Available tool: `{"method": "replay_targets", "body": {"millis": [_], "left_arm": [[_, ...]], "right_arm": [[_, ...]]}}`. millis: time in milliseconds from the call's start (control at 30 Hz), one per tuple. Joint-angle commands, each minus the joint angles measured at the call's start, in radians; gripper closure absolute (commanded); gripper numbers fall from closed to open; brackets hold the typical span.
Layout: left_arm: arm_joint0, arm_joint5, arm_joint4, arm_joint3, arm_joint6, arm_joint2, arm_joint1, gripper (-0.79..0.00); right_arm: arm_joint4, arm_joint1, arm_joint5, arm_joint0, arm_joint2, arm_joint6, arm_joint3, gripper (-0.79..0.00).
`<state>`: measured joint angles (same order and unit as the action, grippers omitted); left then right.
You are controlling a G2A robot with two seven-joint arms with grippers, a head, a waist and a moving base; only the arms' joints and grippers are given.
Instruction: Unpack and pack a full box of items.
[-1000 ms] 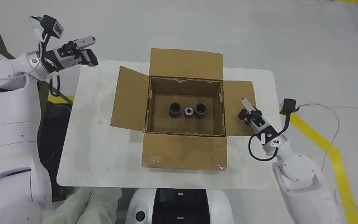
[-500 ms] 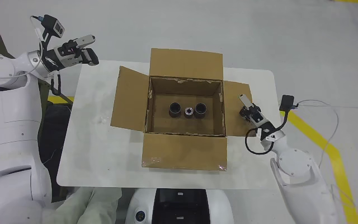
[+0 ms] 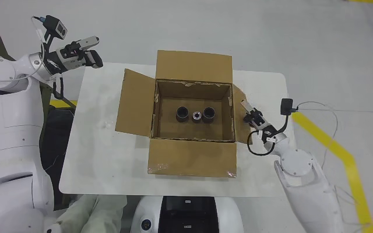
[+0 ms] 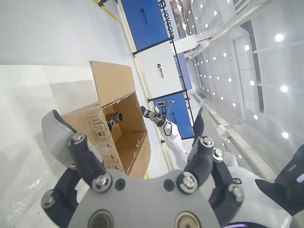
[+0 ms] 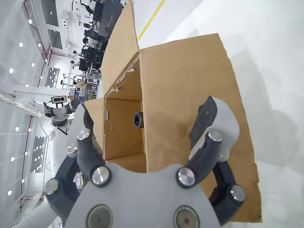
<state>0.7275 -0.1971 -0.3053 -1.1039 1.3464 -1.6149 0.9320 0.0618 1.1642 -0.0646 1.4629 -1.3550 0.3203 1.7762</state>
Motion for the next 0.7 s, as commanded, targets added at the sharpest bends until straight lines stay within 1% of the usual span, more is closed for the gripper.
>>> {"method": "replay_targets", "body": {"millis": [0, 267, 433, 667], "left_arm": [[0.0, 0.0, 0.0, 0.0, 0.0, 0.0, 0.0, -0.785], [0.0, 0.0, 0.0, 0.0, 0.0, 0.0, 0.0, -0.785], [0.0, 0.0, 0.0, 0.0, 0.0, 0.0, 0.0, -0.785], [0.0, 0.0, 0.0, 0.0, 0.0, 0.0, 0.0, -0.785]], "right_arm": [[-0.004, 0.001, -0.006, -0.005, 0.009, 0.014, -0.006, -0.785], [-0.041, 0.009, 0.001, -0.034, 0.047, 0.049, -0.039, -0.785], [-0.033, 0.01, 0.005, -0.034, 0.045, 0.041, -0.046, -0.785], [0.007, 0.004, 0.004, -0.014, 0.0, 0.02, 0.024, -0.785]]}}
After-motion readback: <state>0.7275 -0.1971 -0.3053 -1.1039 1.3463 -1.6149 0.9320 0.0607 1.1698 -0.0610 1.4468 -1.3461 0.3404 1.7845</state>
